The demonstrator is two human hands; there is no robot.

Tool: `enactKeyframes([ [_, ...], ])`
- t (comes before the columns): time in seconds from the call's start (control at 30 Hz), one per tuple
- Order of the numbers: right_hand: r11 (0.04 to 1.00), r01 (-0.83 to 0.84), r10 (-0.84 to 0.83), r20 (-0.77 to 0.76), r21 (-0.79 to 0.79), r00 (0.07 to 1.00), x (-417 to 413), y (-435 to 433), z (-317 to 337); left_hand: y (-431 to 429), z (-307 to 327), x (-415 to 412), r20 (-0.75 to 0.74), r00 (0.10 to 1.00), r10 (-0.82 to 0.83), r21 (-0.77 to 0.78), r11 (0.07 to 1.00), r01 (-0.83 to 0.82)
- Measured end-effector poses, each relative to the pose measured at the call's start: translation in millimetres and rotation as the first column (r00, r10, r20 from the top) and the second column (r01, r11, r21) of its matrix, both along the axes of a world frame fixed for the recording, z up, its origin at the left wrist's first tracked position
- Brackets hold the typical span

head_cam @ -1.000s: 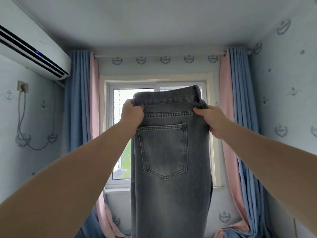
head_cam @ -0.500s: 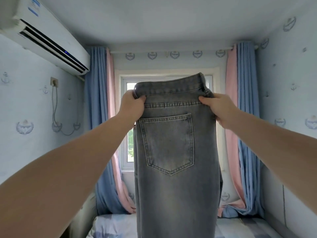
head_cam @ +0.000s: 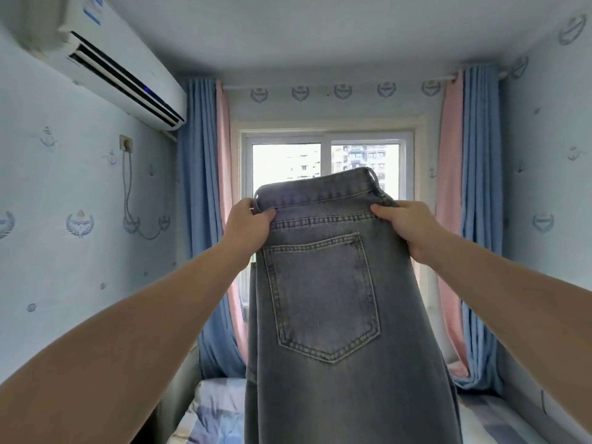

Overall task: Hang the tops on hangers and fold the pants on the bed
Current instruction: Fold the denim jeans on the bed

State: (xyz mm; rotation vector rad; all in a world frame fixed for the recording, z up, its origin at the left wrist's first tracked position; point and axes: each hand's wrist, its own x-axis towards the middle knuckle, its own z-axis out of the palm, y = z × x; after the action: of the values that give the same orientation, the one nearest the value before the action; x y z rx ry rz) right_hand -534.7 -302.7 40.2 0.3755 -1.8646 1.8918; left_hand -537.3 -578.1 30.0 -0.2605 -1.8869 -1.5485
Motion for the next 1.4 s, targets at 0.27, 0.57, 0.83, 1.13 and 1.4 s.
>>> enactKeyframes([
  [0.27, 0.999, -0.014, 0.004, 0.226, 0.042, 0.974, -121, -55, -125, -55, -135, -115, 0.211, 0.976, -0.047, 0.080, 0.996, 0.031],
  [0.57, 0.962, -0.097, -0.066, 0.561, 0.256, 0.825, -378, -145, -375, -144, -402, -362, 0.570, 0.822, -0.005, 0.079, 0.996, -0.049],
  [0.83, 0.933, -0.072, -0.185, 0.642, 0.352, 0.744, -596, -231, -650, -213, -671, -567, 0.757, 0.647, 0.092, 0.031, 0.984, -0.176],
  [1.13, 0.819, -0.073, -0.412, 0.672, 0.569, 0.616, -686, -272, -858, -237, -877, -648, 0.875, 0.425, 0.234, -0.143, 0.961, -0.236],
  [1.4, 0.581, -0.439, -0.417, 0.713, 0.686, 0.564, -568, -255, -977, -189, -993, -523, 0.843, 0.386, 0.374, -0.481, 0.846, 0.231],
])
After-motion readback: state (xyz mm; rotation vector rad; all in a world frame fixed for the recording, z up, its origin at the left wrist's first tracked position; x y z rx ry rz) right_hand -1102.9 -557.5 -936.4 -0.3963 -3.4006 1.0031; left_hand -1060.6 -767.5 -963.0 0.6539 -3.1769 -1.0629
